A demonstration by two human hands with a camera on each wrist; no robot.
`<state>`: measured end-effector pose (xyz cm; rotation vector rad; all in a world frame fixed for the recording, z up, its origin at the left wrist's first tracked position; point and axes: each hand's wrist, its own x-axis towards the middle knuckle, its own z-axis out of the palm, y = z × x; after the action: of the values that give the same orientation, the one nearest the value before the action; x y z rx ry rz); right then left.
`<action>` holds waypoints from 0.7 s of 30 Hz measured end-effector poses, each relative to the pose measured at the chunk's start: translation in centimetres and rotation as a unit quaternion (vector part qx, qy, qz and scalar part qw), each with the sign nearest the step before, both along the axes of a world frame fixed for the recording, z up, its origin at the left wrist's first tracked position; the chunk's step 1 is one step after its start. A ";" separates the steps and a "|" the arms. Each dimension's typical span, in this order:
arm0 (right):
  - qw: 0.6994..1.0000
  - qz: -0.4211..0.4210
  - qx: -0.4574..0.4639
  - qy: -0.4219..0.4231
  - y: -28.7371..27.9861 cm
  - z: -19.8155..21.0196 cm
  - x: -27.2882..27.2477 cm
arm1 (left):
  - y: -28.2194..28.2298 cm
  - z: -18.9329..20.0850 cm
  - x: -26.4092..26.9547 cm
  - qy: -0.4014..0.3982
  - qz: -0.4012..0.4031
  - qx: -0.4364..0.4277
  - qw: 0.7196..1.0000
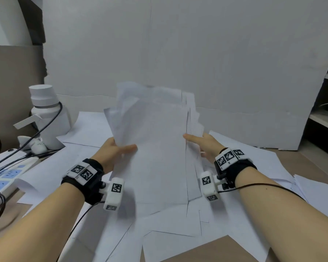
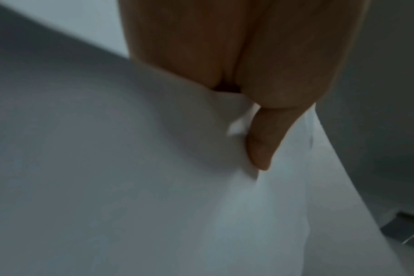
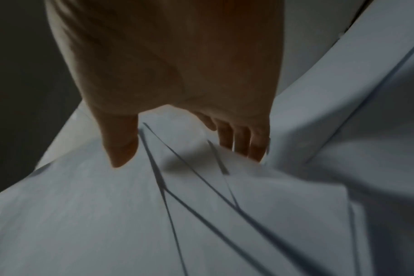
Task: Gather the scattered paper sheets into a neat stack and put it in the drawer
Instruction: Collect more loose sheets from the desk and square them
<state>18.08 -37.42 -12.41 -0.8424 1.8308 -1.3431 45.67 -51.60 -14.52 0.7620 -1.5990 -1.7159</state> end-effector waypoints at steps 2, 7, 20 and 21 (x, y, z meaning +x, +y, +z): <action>0.996 0.017 -0.091 -0.021 0.1 1.6 0.7 | -0.1 1.3 -0.1 0.049 -0.010 -0.002 0.999; 0.964 0.005 -0.263 0.032 0.7 6.9 1.6 | 0.4 5.6 -0.2 0.100 -0.026 -0.077 0.992; 0.933 -0.028 -0.337 0.123 2.7 10.4 4.3 | 1.7 8.3 -0.6 0.148 0.060 -0.140 0.977; 0.930 -0.008 -0.354 0.095 3.2 11.0 4.0 | 1.7 8.8 -0.2 0.158 0.027 -0.108 0.981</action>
<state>22.04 -34.27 -1.39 -1.3601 1.4738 -2.0370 45.52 -49.93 -5.69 0.3993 -1.4952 -1.5075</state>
